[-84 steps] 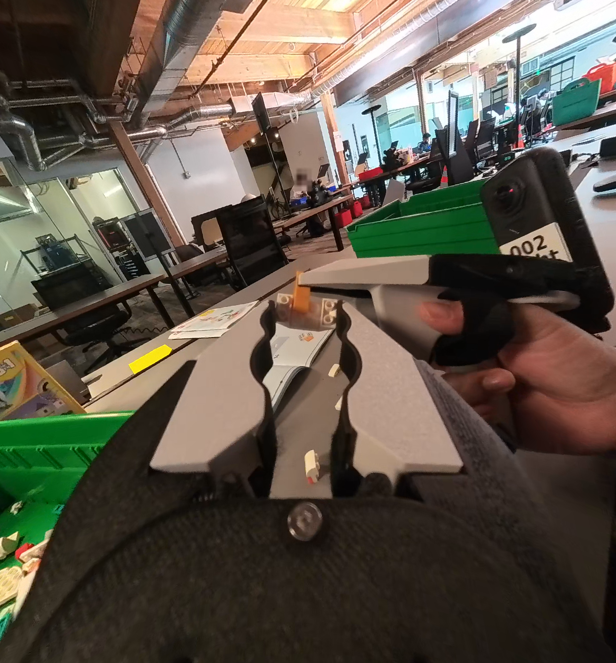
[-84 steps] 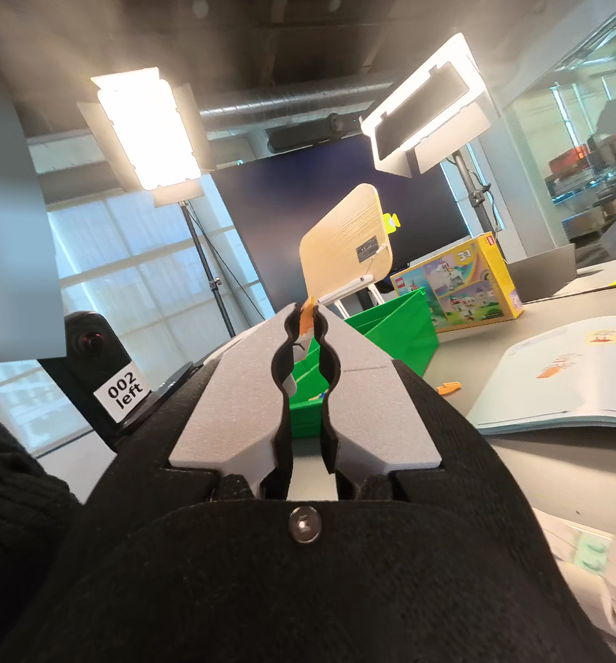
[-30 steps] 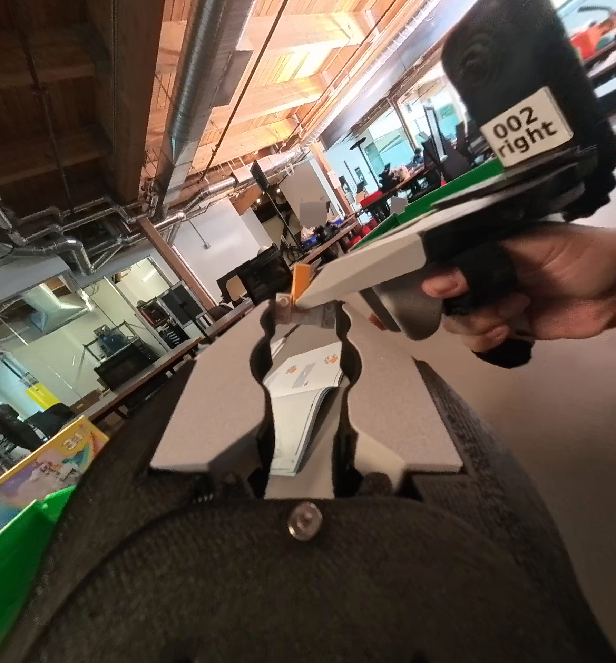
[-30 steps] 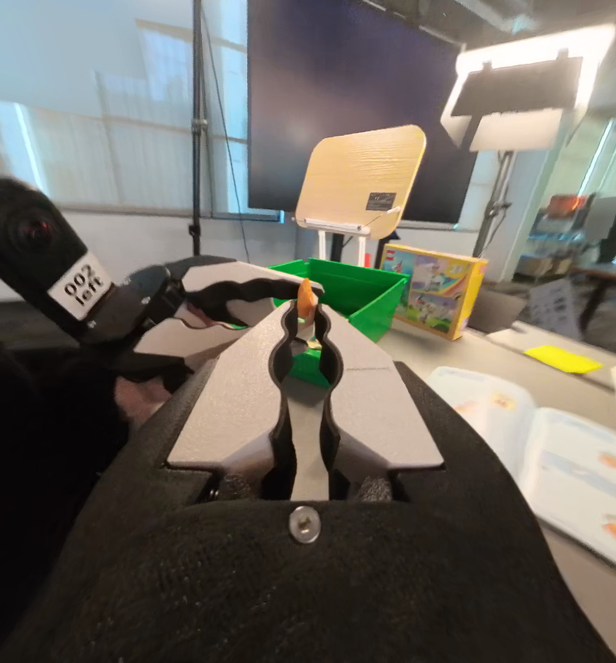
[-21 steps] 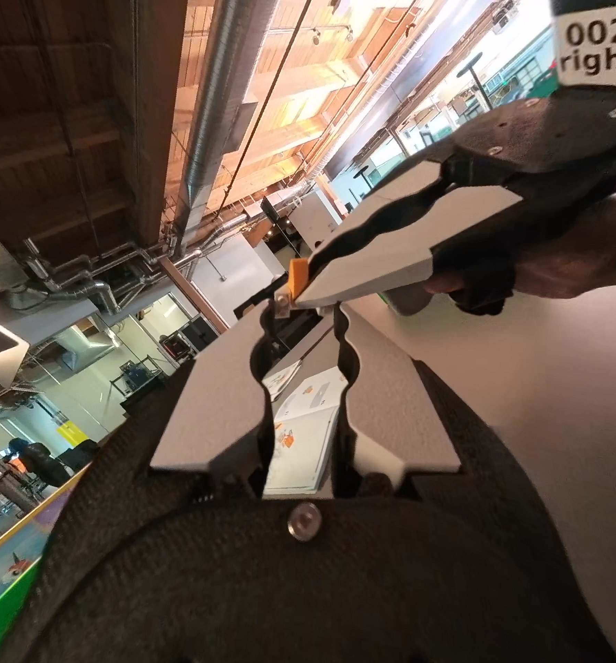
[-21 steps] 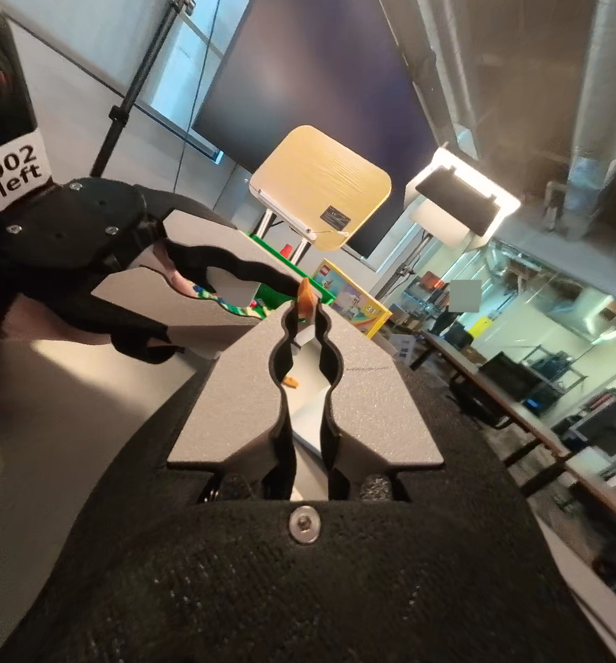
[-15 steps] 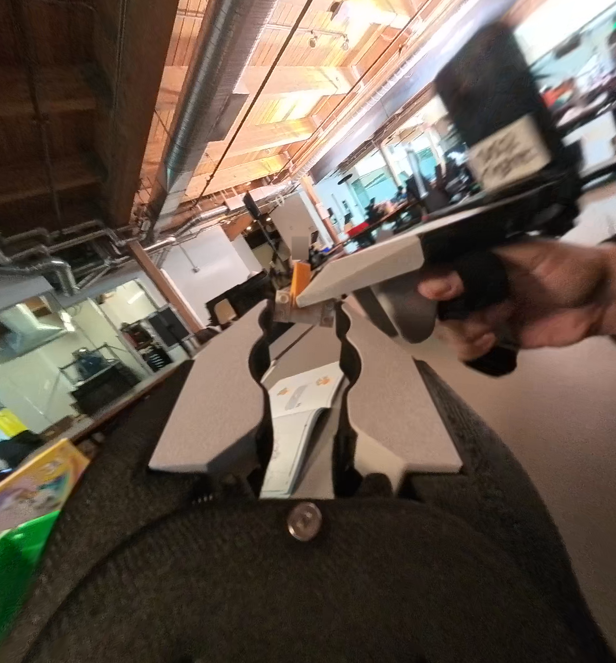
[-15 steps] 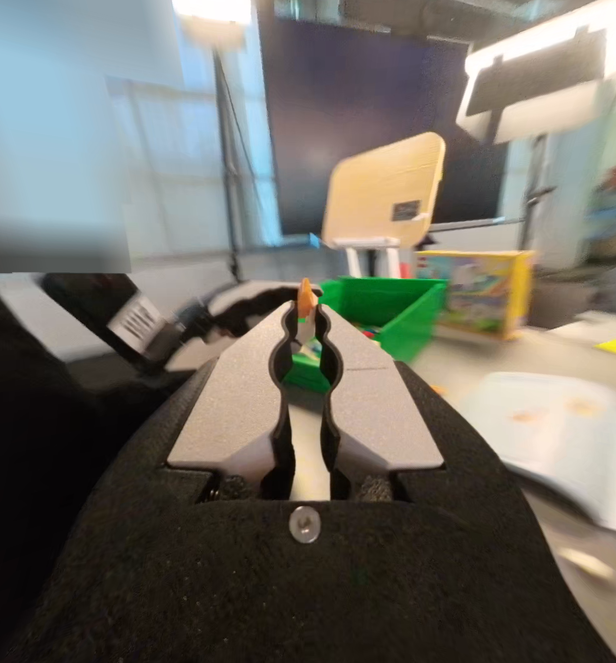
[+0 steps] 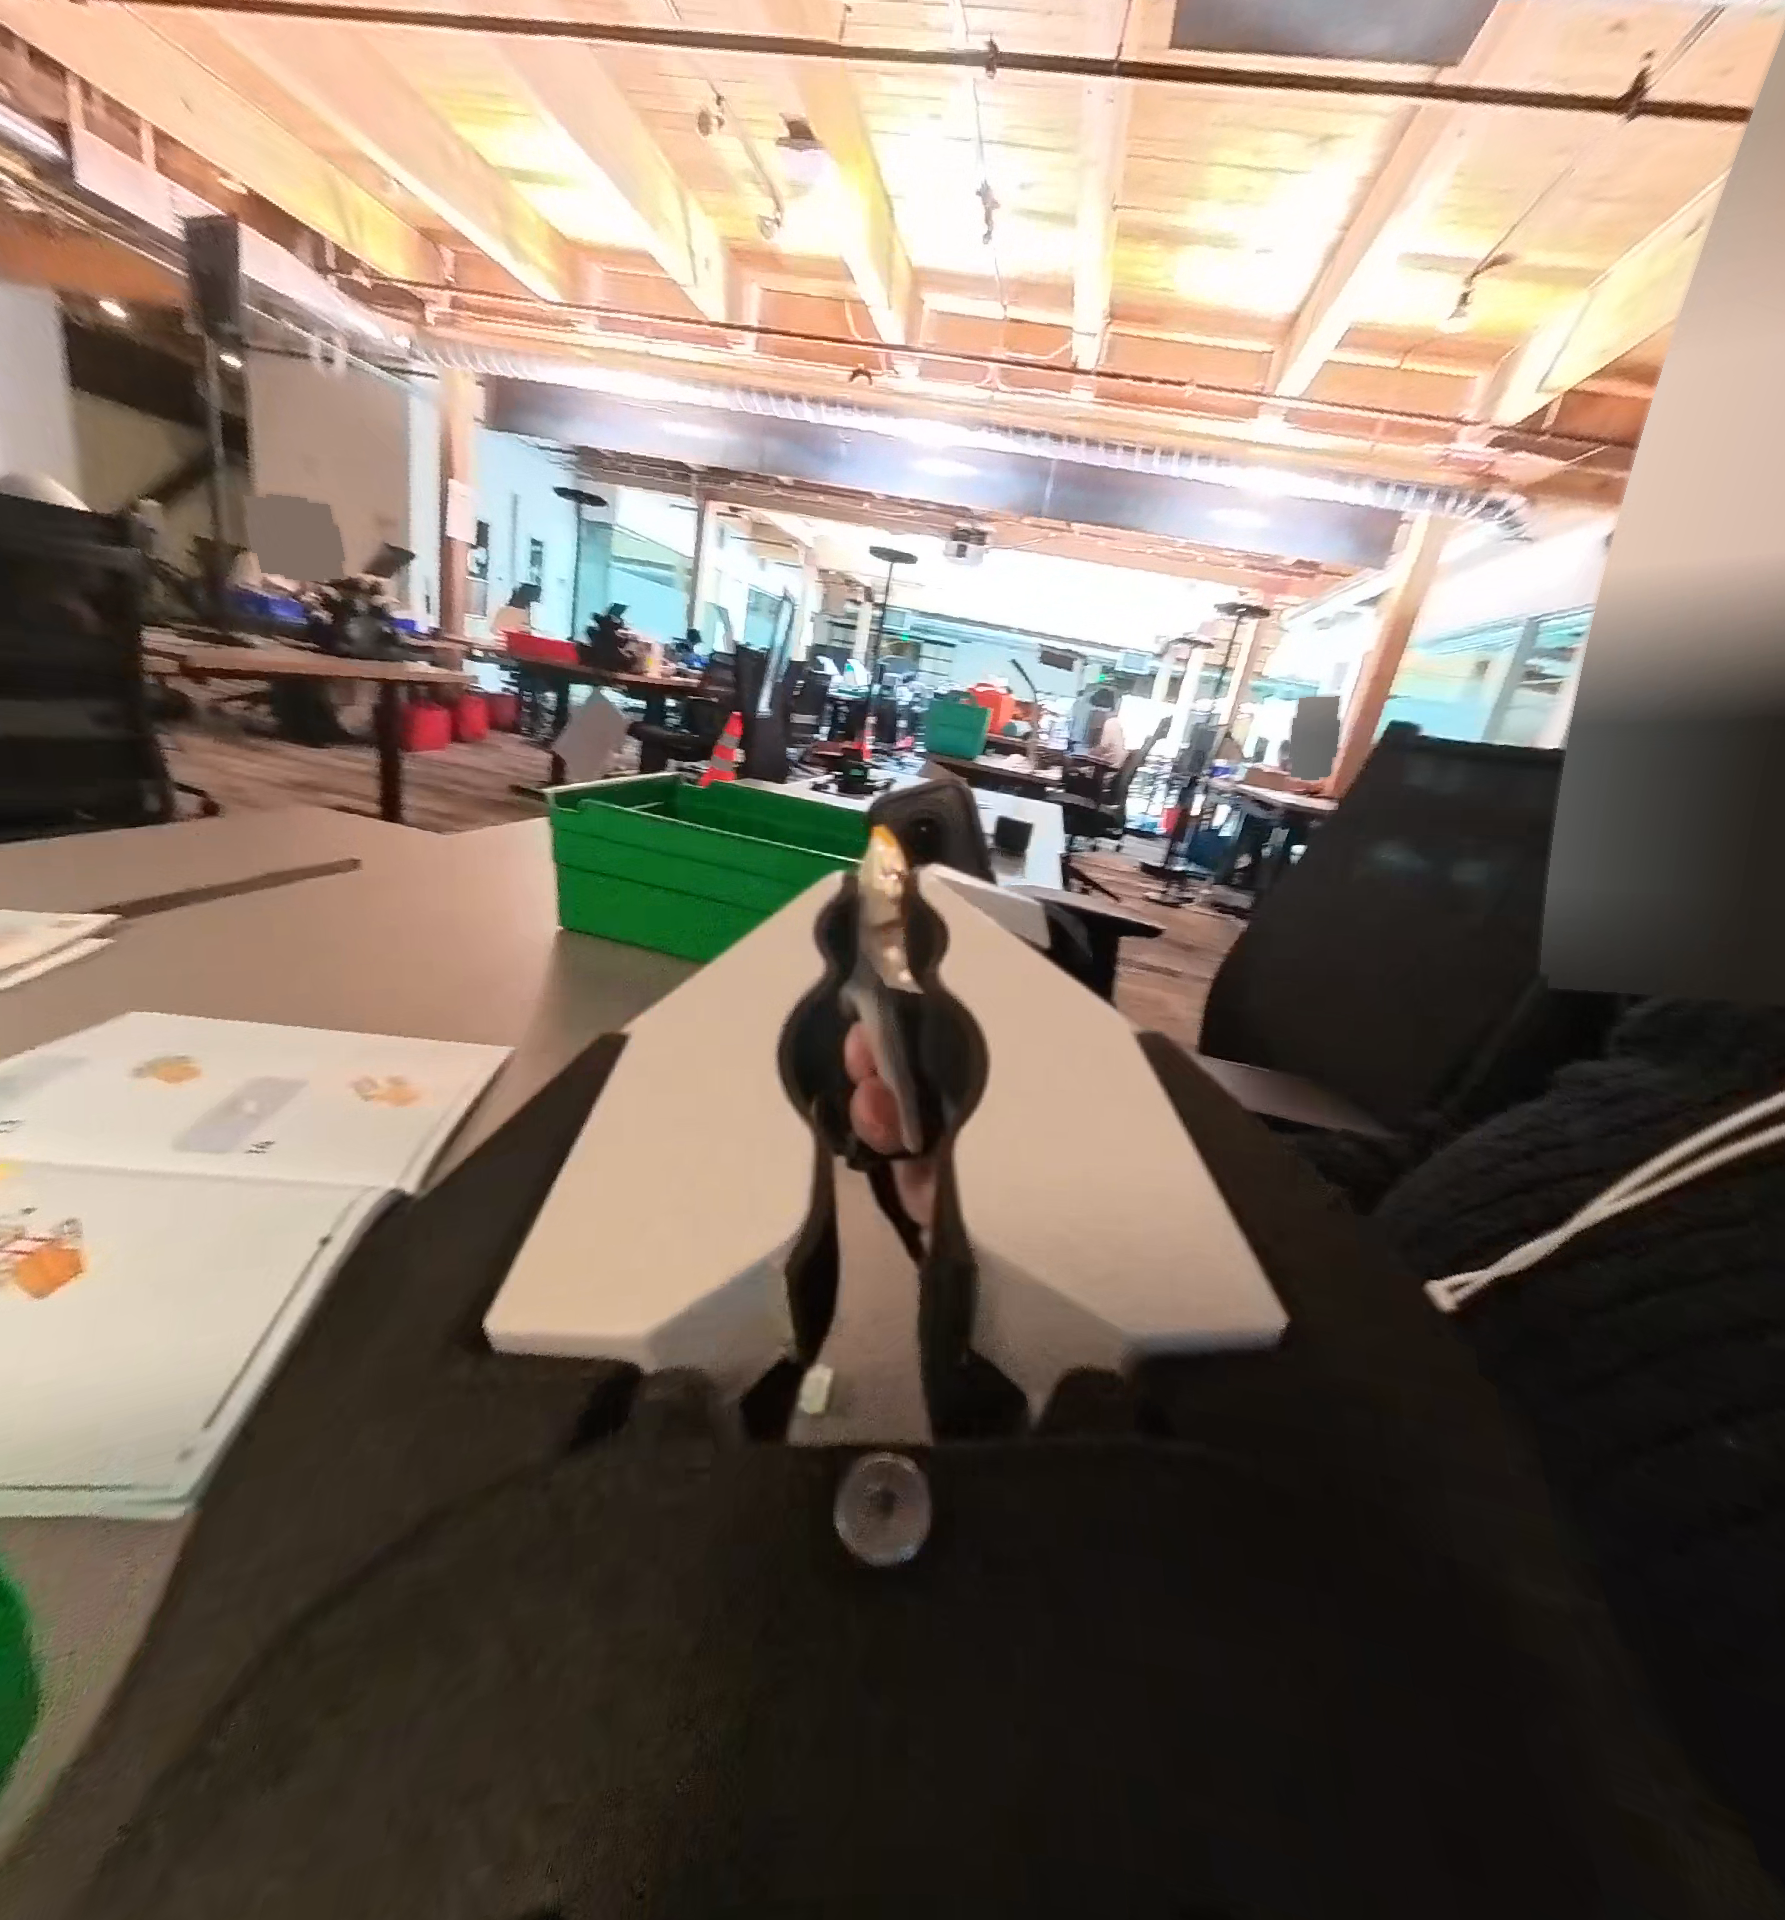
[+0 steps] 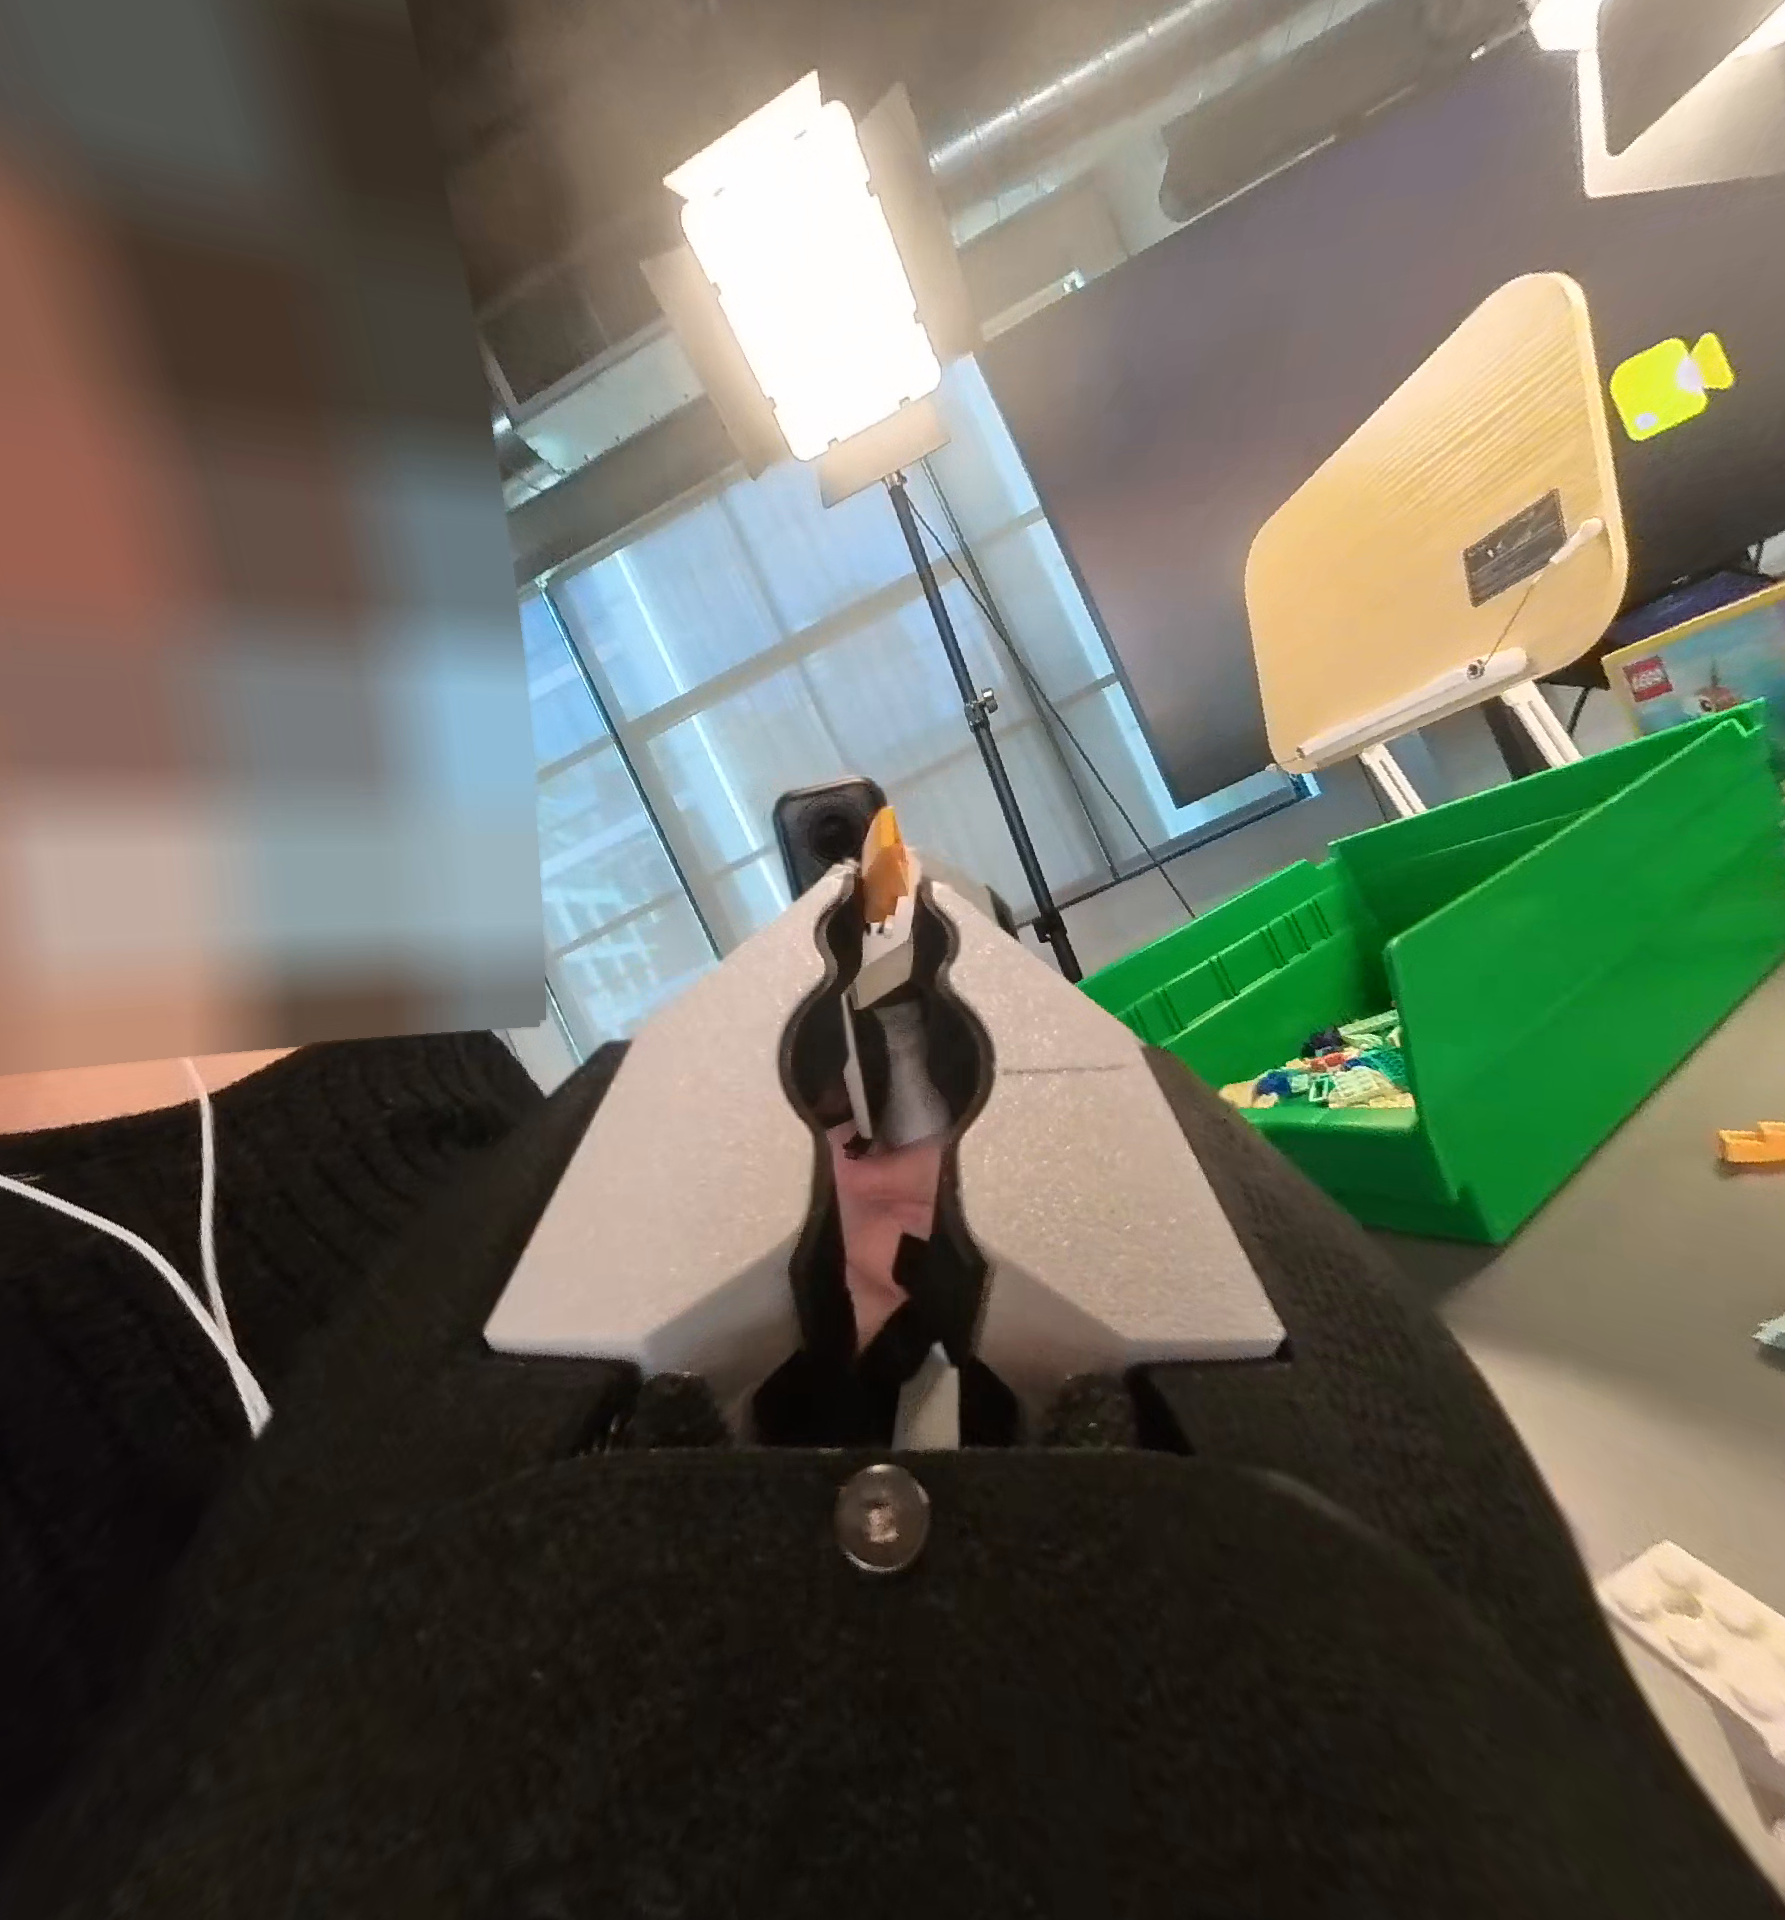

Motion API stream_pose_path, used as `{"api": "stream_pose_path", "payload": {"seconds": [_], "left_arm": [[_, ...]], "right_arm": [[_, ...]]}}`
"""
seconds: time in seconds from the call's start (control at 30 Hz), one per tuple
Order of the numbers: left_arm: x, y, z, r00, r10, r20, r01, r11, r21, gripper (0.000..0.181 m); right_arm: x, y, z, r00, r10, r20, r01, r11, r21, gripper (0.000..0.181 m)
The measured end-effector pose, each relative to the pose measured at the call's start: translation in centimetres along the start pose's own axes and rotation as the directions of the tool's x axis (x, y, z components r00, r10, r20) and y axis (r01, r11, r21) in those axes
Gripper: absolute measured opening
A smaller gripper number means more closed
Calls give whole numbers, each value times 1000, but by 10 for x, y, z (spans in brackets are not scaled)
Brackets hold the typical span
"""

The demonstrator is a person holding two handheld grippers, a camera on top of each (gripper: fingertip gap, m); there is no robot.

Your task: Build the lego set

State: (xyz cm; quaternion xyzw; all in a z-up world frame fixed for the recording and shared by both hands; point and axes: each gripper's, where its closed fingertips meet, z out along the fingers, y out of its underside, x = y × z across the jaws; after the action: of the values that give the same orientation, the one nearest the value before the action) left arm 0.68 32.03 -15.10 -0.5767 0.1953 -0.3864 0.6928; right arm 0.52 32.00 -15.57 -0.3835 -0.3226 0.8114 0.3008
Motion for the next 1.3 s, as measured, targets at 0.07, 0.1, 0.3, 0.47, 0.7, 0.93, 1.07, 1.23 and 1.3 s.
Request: {"api": "stream_pose_path", "payload": {"seconds": [0.07, 0.1, 0.3, 0.47, 0.7, 0.93, 1.07, 1.23, 1.3], "left_arm": [[0, 1, 0, 999, -31, -14, 30, 1000, -8, 6], [-1, 1, 0, 999, -38, -16, 37, 999, -17, 6], [0, 3, -1, 994, -105, -31, 105, 994, -7, 4], [-1, 5, -2, 990, -133, -41, 133, 991, -1, 4], [-3, 7, -2, 988, -147, -39, 146, 989, -5, 4], [-11, 8, -7, 999, -10, 32, 10, 1000, -1, 6], [-15, 20, -7, 947, 294, 133, -279, 953, -118, 54], [-28, 29, -6, 730, 631, 263, -562, 773, -294, 61], [-30, 38, -3, 675, 694, 251, -605, 716, -349, 55]], "right_arm": [[0, 1, 0, 999, -39, -9, 39, 999, -20, 8], [1, 1, 0, 997, -74, -23, 73, 997, -35, 8], [2, 3, 0, 944, -318, -90, 305, 943, -132, 8], [4, 5, -1, 889, -443, -117, 419, 889, -182, 8], [5, 6, -2, 791, -593, -150, 553, 798, -238, 8], [12, 2, 1, 920, -345, -186, 324, 937, -132, 8], [25, -10, -4, 987, 97, -125, -87, 993, 80, 8], [39, 7, -3, 961, 244, -130, -237, 969, 67, 8], [42, 11, -2, 951, 284, -125, -276, 958, 74, 8]]}}
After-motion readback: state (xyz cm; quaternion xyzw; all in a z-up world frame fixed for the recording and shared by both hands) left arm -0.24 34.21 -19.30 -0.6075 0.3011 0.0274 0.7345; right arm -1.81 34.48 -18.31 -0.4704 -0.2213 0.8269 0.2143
